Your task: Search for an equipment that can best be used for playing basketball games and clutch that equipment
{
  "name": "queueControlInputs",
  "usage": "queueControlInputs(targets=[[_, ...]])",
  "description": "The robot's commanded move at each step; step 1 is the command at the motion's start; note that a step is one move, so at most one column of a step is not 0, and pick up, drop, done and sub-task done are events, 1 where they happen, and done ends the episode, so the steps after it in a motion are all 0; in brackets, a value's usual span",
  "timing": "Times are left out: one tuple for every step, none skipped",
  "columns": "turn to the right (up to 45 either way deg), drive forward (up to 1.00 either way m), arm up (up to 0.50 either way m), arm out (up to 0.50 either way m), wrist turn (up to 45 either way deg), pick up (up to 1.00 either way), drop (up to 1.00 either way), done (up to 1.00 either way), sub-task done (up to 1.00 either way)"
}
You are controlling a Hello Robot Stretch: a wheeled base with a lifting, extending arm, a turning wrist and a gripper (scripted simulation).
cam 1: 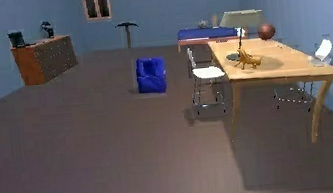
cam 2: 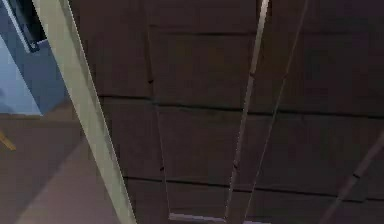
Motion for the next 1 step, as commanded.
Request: queueControlInputs(targets=[[0.0, 1.0, 0.0, 0.0, 0.0, 0.0, 0.0, 0.0, 0.0]])
